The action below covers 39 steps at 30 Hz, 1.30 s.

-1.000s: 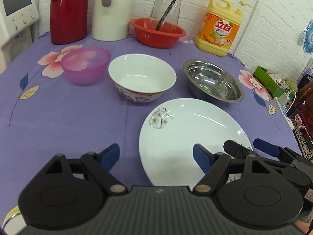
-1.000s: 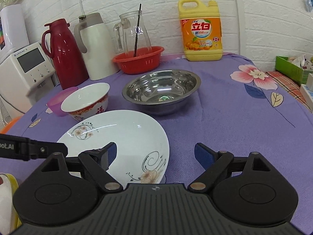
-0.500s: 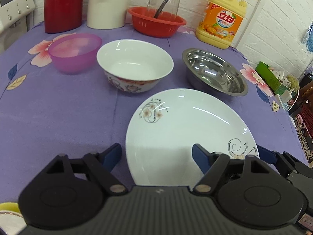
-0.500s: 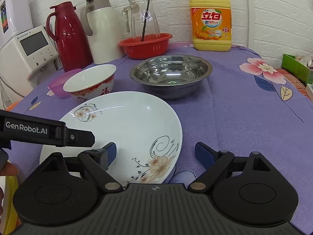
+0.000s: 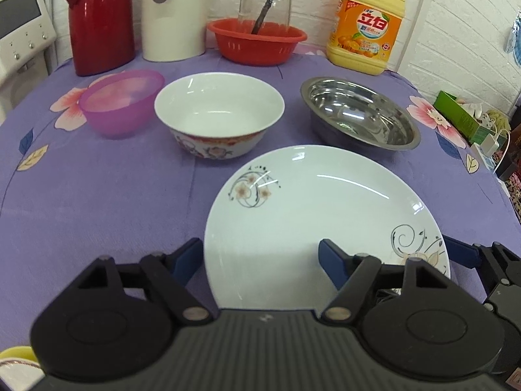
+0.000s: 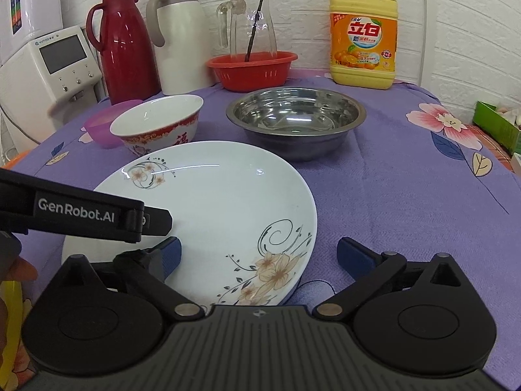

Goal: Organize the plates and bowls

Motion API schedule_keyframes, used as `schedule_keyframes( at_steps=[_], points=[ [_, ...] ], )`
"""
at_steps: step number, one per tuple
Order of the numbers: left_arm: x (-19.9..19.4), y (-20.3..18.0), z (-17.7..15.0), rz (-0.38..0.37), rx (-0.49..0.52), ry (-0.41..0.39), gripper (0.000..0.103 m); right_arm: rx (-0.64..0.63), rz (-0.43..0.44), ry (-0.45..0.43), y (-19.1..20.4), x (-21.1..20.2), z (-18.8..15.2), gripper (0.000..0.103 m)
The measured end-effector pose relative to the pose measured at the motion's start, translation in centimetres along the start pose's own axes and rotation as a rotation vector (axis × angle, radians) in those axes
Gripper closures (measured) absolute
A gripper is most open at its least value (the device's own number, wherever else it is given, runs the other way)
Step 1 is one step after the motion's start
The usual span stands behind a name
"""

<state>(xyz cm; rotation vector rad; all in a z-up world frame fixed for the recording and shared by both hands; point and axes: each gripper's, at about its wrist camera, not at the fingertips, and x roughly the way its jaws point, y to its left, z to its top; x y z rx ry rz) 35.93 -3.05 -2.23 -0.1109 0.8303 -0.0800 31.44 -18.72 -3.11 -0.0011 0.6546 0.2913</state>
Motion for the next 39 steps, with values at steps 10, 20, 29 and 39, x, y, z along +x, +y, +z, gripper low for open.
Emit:
schedule_keyframes(
  at_steps=[10,20,29,39],
  points=[
    [0.0,-0.6,0.2,-0.008,0.005,0.005,0.044,-0.006,0.035,-0.017,0.8,-0.6,-0.1,0.000],
    [-1.6,-0.1,0.0,0.001,-0.002,-0.034,0.044,0.010,0.069,-0.053,1.3,-1.8,0.2,0.000],
    [-3.5,0.7,-0.2,0.001,-0.014,-0.077,0.044,-0.008,0.097,-0.073,2.1,-2.2,0.4,0.000],
    [-7.7,3.5,-2.0,-0.008,-0.060,-0.121,0.044,-0.084,0.109,-0.137,5.6,-5.2,0.3,0.000]
  ],
)
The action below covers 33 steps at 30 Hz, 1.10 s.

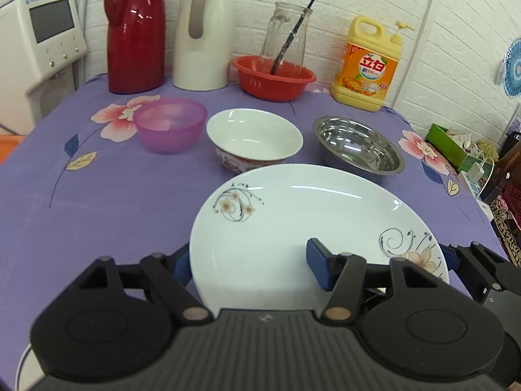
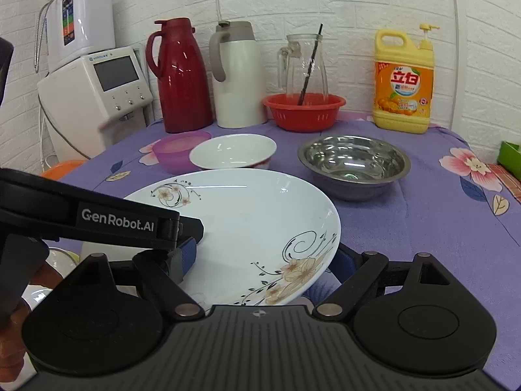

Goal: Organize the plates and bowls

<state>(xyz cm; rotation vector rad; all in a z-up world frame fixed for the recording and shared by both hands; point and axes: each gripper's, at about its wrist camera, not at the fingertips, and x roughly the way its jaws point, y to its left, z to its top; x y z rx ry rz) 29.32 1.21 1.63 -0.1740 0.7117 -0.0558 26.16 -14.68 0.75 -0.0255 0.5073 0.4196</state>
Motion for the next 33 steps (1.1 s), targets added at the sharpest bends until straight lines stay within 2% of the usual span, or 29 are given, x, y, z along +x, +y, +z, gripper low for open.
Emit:
schedule_keyframes(
  at_steps=[7,14,16,19,23,30,33],
  points=[
    [-5.8,4.4,-2.8,0.061,-0.039,-0.052,0.044,-0.024,0.085,-0.014,5.5,-2.0,-0.8,0.000],
    [-10.2,8.4,-7.8,0.155,-0.045,-0.035,0.044,-0.050,0.173,0.023,11.4,-3.7,-3.5,0.000],
    [-10.8,9.3,-8.8,0.153,-0.062,-0.024,0.044,-0.056,0.184,0.037,12.4,-4.0,-4.3,0.000],
    [-11.3,10.0,-9.7,0.118,-0.075,-0.032,0.044,-0.079,0.154,0.046,13.4,-4.0,-4.8,0.000],
    [-11.5,10.2,-10.3,0.094,-0.067,-0.055,0.040,-0.067,0.160,0.071,13.2,-3.8,-5.4,0.000],
    [-12.5,11.6,-10.4,0.002,-0.146,-0.053,0.033,-0.048,0.190,0.067,12.7,-4.4,-5.5,0.000],
    [-13.2,11.6,-10.3,0.022,-0.136,-0.050,0.031,-0.043,0.180,0.043,12.5,-4.7,-5.3,0.000]
  ],
)
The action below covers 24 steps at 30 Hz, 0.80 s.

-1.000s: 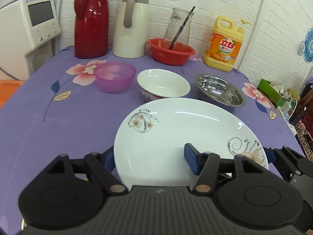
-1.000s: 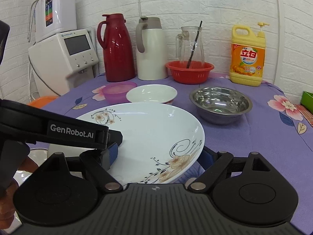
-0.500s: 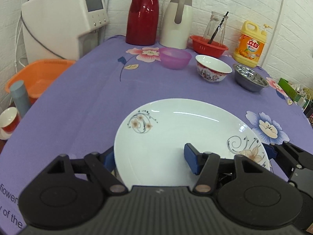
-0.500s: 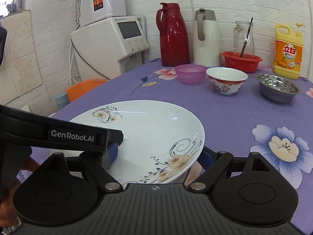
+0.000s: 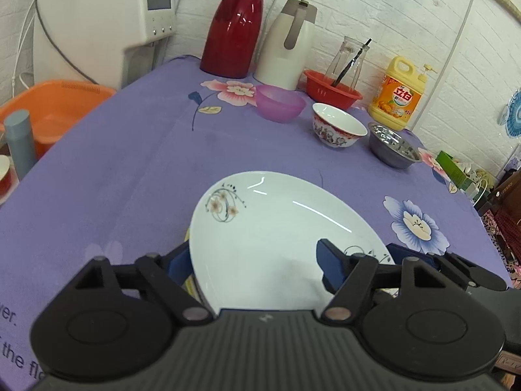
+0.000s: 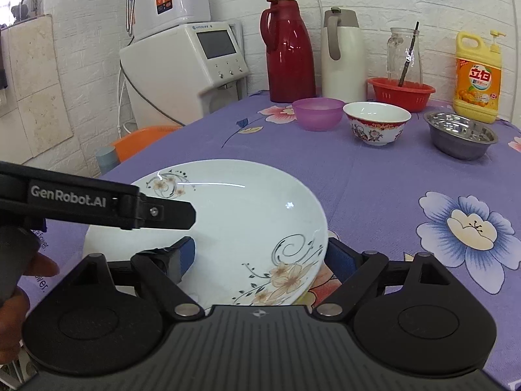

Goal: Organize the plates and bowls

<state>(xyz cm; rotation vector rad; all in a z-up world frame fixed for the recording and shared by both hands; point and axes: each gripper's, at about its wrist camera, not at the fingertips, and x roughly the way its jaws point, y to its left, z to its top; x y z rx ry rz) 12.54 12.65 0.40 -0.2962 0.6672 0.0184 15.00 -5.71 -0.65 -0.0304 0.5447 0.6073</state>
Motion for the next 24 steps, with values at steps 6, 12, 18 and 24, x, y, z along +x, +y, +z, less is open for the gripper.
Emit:
schedule_keyframes(
  at_steps=[6,12,18,24],
  points=[
    [-0.2,0.5,0.2,0.013,0.013,-0.012,0.031,0.046,-0.007,0.003,-1.0,0.1,-0.3,0.000],
    [-0.1,-1.5,1.1,0.041,0.070,-0.042,0.031,0.116,-0.015,-0.019,-2.8,-0.5,-0.6,0.000],
    [1.4,-4.2,1.7,0.006,0.109,-0.026,0.031,0.161,-0.052,-0.041,-4.8,-1.7,-0.7,0.000],
    [2.5,-6.9,1.7,-0.021,0.141,-0.007,0.030,0.218,-0.092,-0.048,-7.4,-2.9,-1.4,0.000]
  ],
)
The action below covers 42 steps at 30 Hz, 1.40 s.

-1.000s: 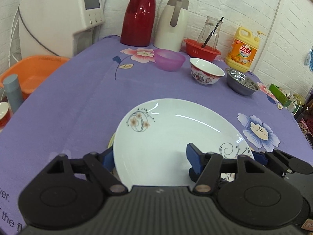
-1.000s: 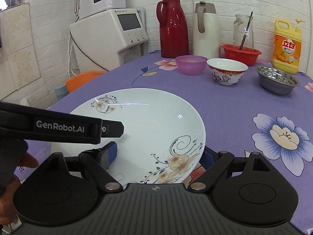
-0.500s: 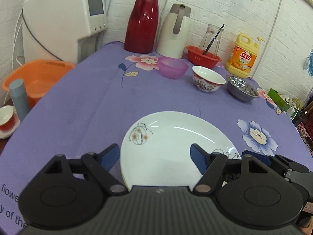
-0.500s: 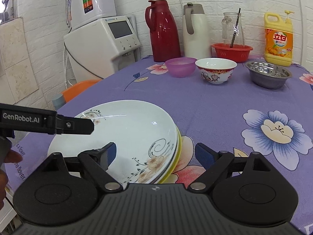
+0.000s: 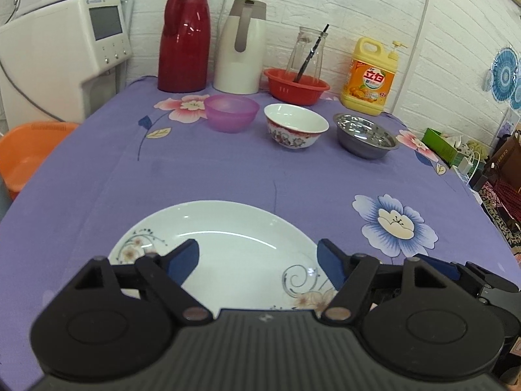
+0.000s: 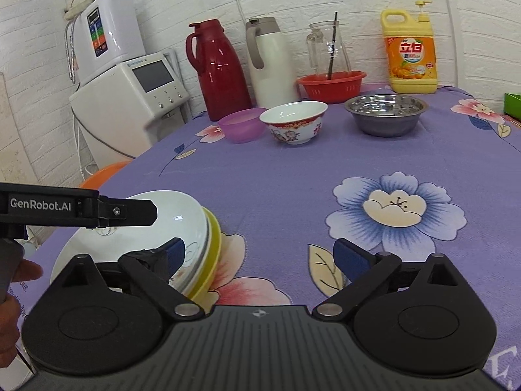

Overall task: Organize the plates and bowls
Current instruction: 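Move the right tool to the steel bowl while the left tool holds the plates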

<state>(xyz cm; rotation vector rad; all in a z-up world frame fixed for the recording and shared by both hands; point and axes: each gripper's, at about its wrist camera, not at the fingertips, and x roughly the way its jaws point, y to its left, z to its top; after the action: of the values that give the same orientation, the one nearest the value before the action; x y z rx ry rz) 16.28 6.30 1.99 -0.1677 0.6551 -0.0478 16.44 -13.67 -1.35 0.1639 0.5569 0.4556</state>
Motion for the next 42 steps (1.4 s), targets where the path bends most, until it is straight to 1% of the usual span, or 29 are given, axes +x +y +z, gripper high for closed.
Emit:
schedule_keyframes(
  at_steps=[3,7,12,20,24,26,29,31,34,36,38,39,42],
  points=[
    [0.5,-1.3,0.1,-0.008,0.014,0.007,0.030,0.036,-0.013,-0.007,-1.6,-0.6,0.0,0.000],
    [0.9,-3.1,0.3,-0.021,0.035,0.012,0.030,0.059,-0.061,-0.006,-3.2,-1.1,0.0,0.000],
    [0.9,-5.3,0.4,-0.040,0.075,0.011,0.030,0.104,-0.069,-0.021,-5.0,-2.1,-0.4,0.000],
    [0.1,-7.9,0.0,-0.065,0.122,0.008,0.030,0.141,-0.086,-0.036,-6.6,-4.0,-1.4,0.000],
    [0.9,-8.8,0.1,-0.082,0.143,0.026,0.030,0.155,-0.084,-0.039,-7.9,-3.9,-1.0,0.000],
    [1.7,-9.0,0.7,-0.102,0.141,0.041,0.030,0.142,-0.103,-0.064,-8.8,-3.6,0.6,0.000],
    [2.6,-9.5,2.6,-0.110,0.139,0.029,0.030,0.115,-0.141,-0.141,-10.1,-3.0,4.5,0.000],
    [3.1,-9.8,4.3,-0.125,0.131,0.013,0.030,0.104,-0.165,-0.181,-11.0,-2.2,7.5,0.000],
    [3.8,-10.5,7.8,-0.177,0.114,-0.006,0.030,0.091,-0.196,-0.225,-12.4,-0.2,12.1,0.000],
    [4.4,-11.1,10.5,-0.229,0.093,-0.014,0.030,0.068,-0.223,-0.223,-13.1,1.7,15.0,0.000],
    [5.3,-11.6,12.9,-0.275,0.069,-0.017,0.030,0.045,-0.232,-0.213,-13.8,3.7,17.5,0.000],
    [5.9,-11.8,13.9,-0.289,0.056,-0.016,0.030,0.046,-0.236,-0.215,-14.1,4.7,18.3,0.000],
    [8.3,-12.2,16.1,-0.317,0.019,0.007,0.030,0.043,-0.240,-0.179,-15.2,7.7,19.9,0.000]
  ],
)
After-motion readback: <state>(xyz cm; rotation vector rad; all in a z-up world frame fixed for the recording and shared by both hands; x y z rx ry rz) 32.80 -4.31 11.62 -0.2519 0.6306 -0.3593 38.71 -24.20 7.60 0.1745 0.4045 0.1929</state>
